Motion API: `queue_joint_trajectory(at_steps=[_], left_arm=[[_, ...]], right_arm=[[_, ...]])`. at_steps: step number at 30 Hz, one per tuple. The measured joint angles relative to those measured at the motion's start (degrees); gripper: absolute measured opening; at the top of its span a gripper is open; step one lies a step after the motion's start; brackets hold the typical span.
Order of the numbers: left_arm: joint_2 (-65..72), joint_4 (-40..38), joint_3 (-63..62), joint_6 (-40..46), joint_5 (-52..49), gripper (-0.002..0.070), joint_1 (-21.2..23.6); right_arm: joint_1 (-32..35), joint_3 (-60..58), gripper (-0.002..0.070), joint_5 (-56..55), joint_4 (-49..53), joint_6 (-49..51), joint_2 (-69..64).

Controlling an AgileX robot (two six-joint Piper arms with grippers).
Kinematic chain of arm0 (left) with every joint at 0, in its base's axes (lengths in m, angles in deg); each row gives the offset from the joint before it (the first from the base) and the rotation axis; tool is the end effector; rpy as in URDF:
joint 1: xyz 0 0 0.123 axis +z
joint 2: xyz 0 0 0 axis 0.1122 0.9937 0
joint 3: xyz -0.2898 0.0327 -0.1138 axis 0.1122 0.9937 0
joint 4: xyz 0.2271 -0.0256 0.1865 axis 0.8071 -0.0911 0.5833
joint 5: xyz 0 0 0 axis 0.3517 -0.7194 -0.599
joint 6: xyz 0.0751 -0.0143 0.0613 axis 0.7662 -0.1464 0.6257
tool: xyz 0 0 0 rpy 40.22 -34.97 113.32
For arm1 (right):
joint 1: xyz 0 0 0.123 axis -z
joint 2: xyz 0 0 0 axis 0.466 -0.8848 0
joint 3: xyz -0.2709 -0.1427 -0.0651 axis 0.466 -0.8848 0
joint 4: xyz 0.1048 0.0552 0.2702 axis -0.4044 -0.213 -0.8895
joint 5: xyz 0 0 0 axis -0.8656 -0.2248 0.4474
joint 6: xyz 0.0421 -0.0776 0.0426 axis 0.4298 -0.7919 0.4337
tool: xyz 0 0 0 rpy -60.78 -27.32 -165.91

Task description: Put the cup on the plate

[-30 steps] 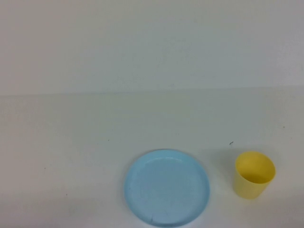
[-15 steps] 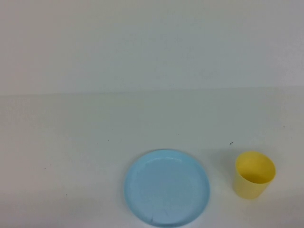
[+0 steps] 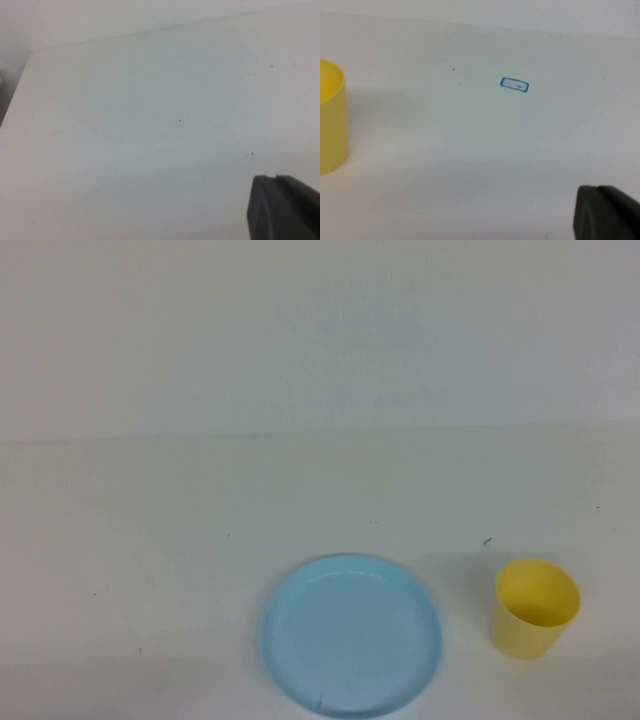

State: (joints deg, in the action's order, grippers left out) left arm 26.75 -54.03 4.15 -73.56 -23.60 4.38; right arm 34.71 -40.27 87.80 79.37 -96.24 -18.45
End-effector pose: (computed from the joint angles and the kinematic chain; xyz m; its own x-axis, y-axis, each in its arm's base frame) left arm 0.0750 -0.0063 0.1715 -0.2318 0.1372 -0.9630 0.1025 0.9879 0.1161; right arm 0.0746 -0.0097 0.1689 -0.3009 -0.1068 -0.9476 0.0856 0.9867 -0.1384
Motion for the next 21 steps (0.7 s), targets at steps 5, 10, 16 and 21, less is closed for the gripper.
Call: queue_joint_trajectory(at_steps=[5,10,16,21], left_arm=[[0.0,0.2,0.0,0.0,0.0,0.0001,0.0],[0.0,0.2,0.0,0.0,0.0,0.0001,0.0],[0.0,0.2,0.0,0.0,0.0,0.0001,0.0],[0.0,0.2,0.0,-0.7,0.0,0.0001,0.0]], right_arm=[[0.0,0.0,0.0000,0.0,0.0,0.0,0.0],[0.0,0.0,0.0000,0.0,0.0,0.0,0.0],[0.0,0.0,0.0000,0.0,0.0,0.0,0.0],[-2.9,0.0,0.0000,0.0,0.0,0.0,0.0]])
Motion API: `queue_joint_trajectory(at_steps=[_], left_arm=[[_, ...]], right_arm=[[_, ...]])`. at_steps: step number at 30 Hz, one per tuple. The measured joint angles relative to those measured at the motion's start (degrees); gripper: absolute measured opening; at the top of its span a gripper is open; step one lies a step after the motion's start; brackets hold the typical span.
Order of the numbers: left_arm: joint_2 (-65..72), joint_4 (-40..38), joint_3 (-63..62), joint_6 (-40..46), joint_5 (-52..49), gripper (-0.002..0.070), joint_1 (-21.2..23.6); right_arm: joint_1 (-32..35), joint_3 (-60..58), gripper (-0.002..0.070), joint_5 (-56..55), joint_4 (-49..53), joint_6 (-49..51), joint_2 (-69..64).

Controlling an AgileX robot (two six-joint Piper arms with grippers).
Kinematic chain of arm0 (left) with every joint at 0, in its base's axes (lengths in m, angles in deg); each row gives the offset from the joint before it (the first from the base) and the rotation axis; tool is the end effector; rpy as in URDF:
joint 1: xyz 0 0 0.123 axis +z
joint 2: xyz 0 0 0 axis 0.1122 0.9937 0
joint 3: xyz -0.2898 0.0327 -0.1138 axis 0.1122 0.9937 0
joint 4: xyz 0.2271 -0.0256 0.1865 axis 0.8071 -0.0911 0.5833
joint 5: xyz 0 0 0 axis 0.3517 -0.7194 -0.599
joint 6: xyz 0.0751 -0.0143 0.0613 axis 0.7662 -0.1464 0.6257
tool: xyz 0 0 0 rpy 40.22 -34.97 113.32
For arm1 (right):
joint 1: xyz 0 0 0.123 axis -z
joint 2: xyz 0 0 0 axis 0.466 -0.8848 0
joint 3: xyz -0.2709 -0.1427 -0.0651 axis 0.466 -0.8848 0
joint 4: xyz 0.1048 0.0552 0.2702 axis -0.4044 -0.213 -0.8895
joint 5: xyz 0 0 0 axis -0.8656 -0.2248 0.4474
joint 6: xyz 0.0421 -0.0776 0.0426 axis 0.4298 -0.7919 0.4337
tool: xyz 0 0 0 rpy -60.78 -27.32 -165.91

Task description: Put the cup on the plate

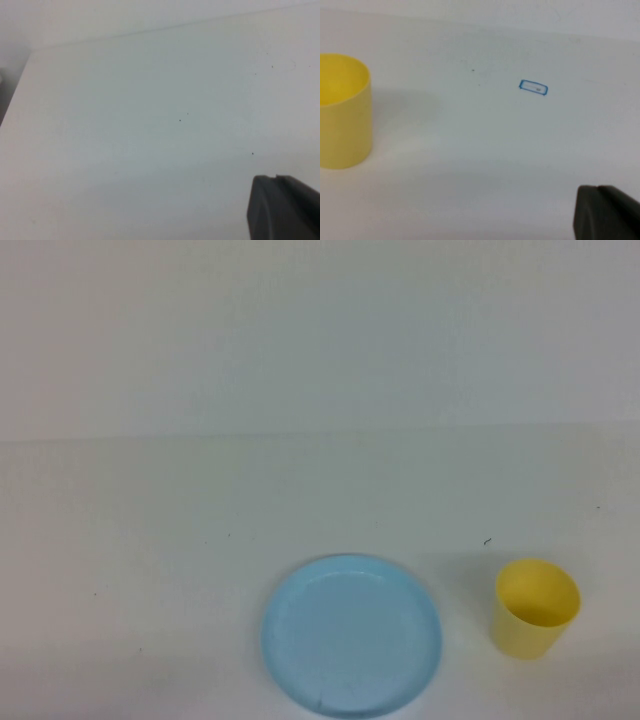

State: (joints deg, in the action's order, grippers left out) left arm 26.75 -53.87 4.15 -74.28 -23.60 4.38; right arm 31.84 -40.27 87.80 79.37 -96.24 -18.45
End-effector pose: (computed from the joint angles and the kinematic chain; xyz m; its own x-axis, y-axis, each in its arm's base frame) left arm 0.0750 -0.0062 0.1714 -0.2330 0.1274 -0.9641 0.0993 0.9893 0.1068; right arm 0.0750 -0.0060 0.1689 -0.2952 -0.1217 -0.9476 0.0361 0.9897 -0.1384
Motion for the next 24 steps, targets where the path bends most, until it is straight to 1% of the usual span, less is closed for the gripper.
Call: queue_joint_trajectory(at_steps=[4,12,20,24], left_arm=[[0.0,0.0,0.0,0.0,0.0,0.0001,0.0],[0.0,1.5,0.0,0.0,0.0,0.0001,0.0],[0.0,1.5,0.0,0.0,0.0,0.0001,0.0],[0.0,1.7,0.0,0.0,0.3,0.0001,0.0]], right_arm=[[-1.7,0.0,0.0000,0.0,0.0,0.0,0.0],[-1.9,0.0,0.0000,0.0,0.0,0.0,0.0],[-4.5,0.0,0.0000,0.0,0.0,0.0,0.0],[-4.6,0.0,0.0000,0.0,0.1,0.0,0.0]])
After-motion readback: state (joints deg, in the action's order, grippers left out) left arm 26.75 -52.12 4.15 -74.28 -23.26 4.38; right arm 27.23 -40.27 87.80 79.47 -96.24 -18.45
